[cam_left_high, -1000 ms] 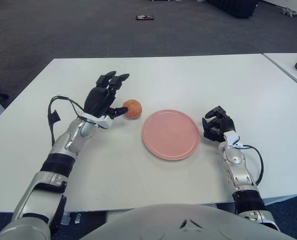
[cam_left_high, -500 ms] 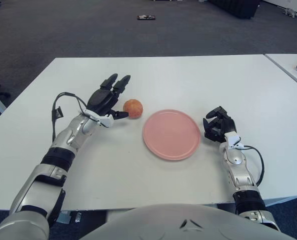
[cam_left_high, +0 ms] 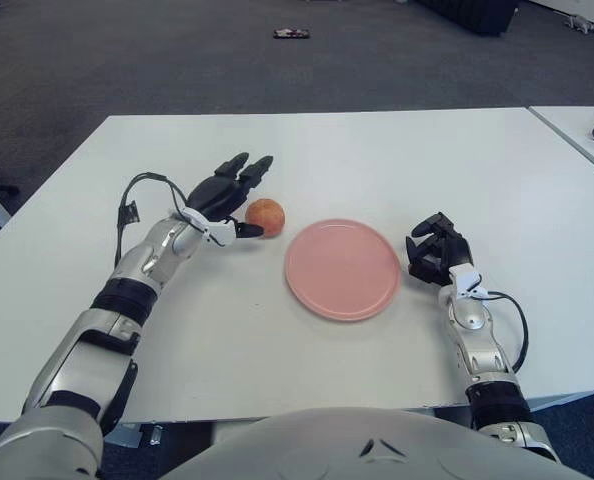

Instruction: Put the apple into the plate.

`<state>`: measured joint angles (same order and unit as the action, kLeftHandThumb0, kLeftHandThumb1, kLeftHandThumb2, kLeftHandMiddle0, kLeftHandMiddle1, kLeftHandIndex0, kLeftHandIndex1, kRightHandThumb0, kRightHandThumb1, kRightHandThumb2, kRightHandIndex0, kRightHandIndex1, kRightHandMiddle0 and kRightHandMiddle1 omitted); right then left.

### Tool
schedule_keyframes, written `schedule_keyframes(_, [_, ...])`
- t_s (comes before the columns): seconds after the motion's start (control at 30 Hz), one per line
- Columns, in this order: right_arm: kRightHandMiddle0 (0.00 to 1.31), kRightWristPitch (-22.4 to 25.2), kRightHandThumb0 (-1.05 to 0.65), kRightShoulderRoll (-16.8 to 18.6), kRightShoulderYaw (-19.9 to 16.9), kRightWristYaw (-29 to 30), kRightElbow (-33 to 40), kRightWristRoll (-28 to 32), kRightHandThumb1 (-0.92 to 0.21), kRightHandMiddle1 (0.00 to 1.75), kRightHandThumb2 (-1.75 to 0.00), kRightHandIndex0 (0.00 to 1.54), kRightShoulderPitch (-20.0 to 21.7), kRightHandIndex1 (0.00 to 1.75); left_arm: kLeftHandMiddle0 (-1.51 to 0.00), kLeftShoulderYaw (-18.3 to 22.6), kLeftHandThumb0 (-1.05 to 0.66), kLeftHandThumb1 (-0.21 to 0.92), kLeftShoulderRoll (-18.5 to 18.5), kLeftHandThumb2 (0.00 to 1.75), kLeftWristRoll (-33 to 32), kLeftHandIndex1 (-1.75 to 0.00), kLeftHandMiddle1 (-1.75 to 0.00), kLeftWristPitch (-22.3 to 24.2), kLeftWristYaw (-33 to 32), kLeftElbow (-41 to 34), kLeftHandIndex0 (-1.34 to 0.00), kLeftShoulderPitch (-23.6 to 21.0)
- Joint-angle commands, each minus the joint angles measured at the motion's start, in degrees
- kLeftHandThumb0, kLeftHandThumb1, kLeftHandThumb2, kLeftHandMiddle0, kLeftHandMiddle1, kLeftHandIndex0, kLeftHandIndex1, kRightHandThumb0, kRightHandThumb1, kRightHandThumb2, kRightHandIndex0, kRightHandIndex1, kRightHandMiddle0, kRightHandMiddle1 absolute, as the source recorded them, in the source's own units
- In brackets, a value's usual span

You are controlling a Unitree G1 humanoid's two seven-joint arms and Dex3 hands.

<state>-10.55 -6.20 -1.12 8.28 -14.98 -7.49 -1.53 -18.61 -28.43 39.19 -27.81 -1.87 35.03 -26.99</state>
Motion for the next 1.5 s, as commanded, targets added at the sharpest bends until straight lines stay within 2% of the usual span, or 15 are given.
schedule_keyframes(0.0, [0.41, 2.62, -0.40, -0.23, 0.42, -0.88, -2.17, -0.64, -0.57, 1.75, -1.00, 0.65, -2.31, 1.69, 0.00, -1.99, -1.05, 0.58, 0.98, 0.66, 1.11, 0.00, 0.00, 0.21, 0.07, 4.16, 0.00, -2.92])
schedule_keyframes(0.8, [0.45, 1.86, -0.42, -0.36, 0.64, -0.76, -1.17, -0.78, -0.52, 1.75, -1.07, 0.69, -3.24, 1.63, 0.00, -11.98, -1.05, 0.60, 5.43, 0.69, 6.50, 0.00, 0.00, -0.87, -4.49, 21.56, 0.00, -11.58])
schedule_keyframes(0.97, [0.45, 2.92, -0.42, -0.34, 0.65, -0.41, -0.84, -1.19, -0.52, 1.75, -1.07, 0.68, -3.22, 1.63, 0.00, -14.05, -1.05, 0.61, 5.95, 0.69, 7.18, 0.00, 0.00, -1.46, -3.33, 23.99, 0.00, -13.01])
schedule_keyframes(1.47, [0.45, 2.24, -0.42, -0.29, 0.54, -0.78, -0.78, -0.76, -0.52, 1.75, -1.08, 0.71, -3.35, 1.64, 0.00, -20.08, -1.04, 0.66, 7.84, 0.69, 8.34, 0.00, 0.00, -2.31, 1.47, 30.32, 0.00, -16.12])
